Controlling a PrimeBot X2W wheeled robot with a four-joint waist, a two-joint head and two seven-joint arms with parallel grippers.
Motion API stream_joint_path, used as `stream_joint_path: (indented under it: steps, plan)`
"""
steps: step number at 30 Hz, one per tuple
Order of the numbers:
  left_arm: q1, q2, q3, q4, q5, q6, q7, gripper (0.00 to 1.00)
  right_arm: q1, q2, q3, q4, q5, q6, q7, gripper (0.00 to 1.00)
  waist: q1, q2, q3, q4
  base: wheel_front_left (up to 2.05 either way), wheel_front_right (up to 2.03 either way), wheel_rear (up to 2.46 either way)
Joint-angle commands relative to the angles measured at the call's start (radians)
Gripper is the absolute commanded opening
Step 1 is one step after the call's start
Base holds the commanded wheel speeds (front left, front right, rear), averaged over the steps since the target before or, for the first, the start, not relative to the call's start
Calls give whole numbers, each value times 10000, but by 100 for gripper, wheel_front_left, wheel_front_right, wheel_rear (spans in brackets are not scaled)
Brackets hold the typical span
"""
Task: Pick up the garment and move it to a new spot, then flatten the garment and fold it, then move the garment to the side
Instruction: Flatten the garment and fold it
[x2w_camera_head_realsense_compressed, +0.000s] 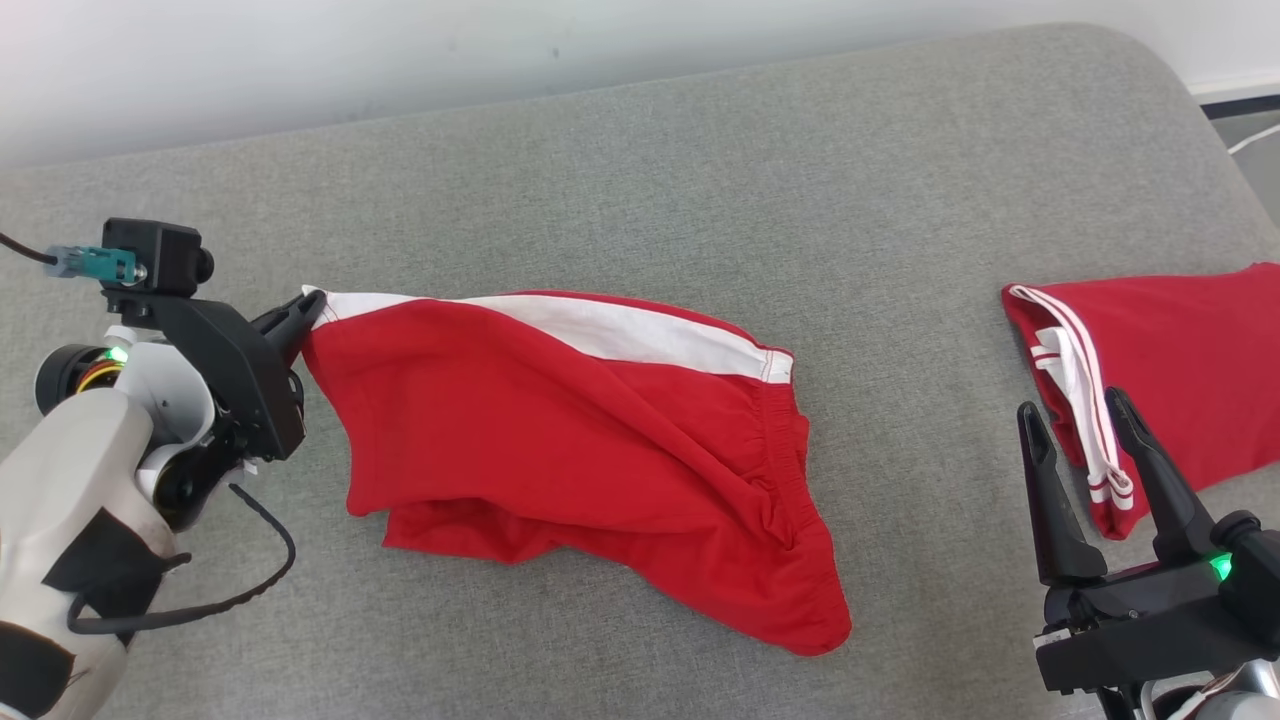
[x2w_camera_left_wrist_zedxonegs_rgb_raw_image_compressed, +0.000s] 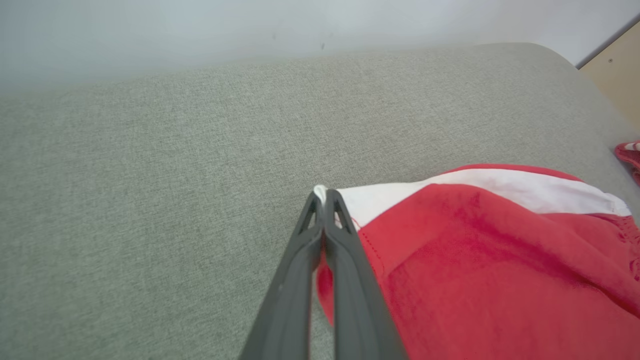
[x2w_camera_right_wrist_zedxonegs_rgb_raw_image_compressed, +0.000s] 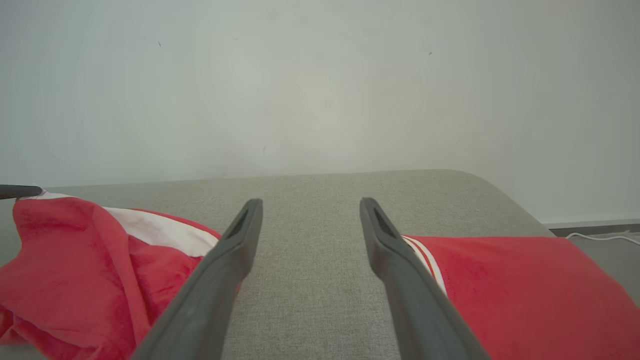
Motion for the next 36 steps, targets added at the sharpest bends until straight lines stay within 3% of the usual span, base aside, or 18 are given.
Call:
stream_joint_path:
  steps: [1, 12, 19, 26, 36]
  plan:
    - [53, 28, -96, 57, -45, 0, -79, 0, 113, 11, 13, -64, 26, -11, 51, 100, 2, 0, 15, 42, 0, 0, 0]
    - [-382, -127, -437, 46, -209, 0, -256, 0, -749, -272, -18, 182, 457, -11, -63, 100, 2, 0, 323, 356, 0, 0, 0]
    - [-939, -293, -663, 21, -252, 0, -304, 0, -2372, -918, 107, 1250, 1186, -11, -68, 100, 2, 0, 880, 681, 0, 0, 0]
    - [-1471, -587, -923, 70, -267, 0, -396, 0, -3858, -1850, 1740, 2678, 2257, -11, 253, 100, 2, 0, 1465, 1082, 0, 0, 0]
    - [-1857, -712, -1242, 268, -387, 0, -646, 0, -5162, -2632, 4286, 3895, 3735, -11, 510, 100, 2, 0, 1979, 1269, 0, 0, 0]
